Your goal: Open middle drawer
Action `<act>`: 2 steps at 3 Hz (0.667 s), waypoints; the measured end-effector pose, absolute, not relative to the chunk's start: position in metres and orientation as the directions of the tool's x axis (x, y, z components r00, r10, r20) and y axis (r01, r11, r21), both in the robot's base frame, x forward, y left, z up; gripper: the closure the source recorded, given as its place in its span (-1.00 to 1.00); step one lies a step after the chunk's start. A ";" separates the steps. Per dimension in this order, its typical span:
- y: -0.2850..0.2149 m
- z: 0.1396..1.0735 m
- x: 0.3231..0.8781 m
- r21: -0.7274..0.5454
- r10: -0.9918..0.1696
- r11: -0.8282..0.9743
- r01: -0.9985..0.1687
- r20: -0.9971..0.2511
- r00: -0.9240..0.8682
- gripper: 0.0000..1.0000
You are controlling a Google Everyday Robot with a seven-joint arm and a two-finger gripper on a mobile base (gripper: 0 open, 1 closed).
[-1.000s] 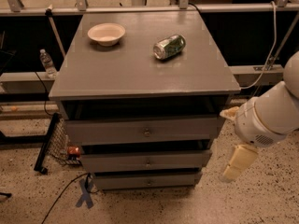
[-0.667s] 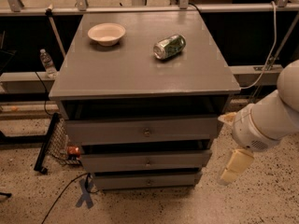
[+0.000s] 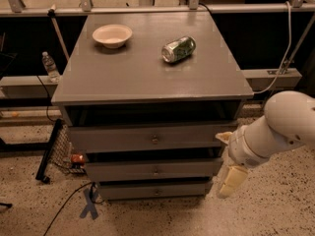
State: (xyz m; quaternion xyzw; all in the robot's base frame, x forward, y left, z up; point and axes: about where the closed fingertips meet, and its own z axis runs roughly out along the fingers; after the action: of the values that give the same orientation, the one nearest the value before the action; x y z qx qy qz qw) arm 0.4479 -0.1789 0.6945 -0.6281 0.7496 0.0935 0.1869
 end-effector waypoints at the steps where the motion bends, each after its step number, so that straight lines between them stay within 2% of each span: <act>1: -0.170 0.656 0.458 -0.066 -0.881 0.188 -0.980 -0.452 -0.138 -1.00; 2: -0.170 0.656 0.458 -0.066 -0.881 0.187 -0.980 -0.452 -0.138 -1.00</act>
Offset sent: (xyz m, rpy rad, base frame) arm 0.0094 0.0072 -0.0295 0.0523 0.0083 0.0092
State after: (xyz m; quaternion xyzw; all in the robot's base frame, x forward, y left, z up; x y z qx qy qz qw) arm 0.4583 -0.1703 0.6559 -0.6252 0.7442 0.1238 0.1999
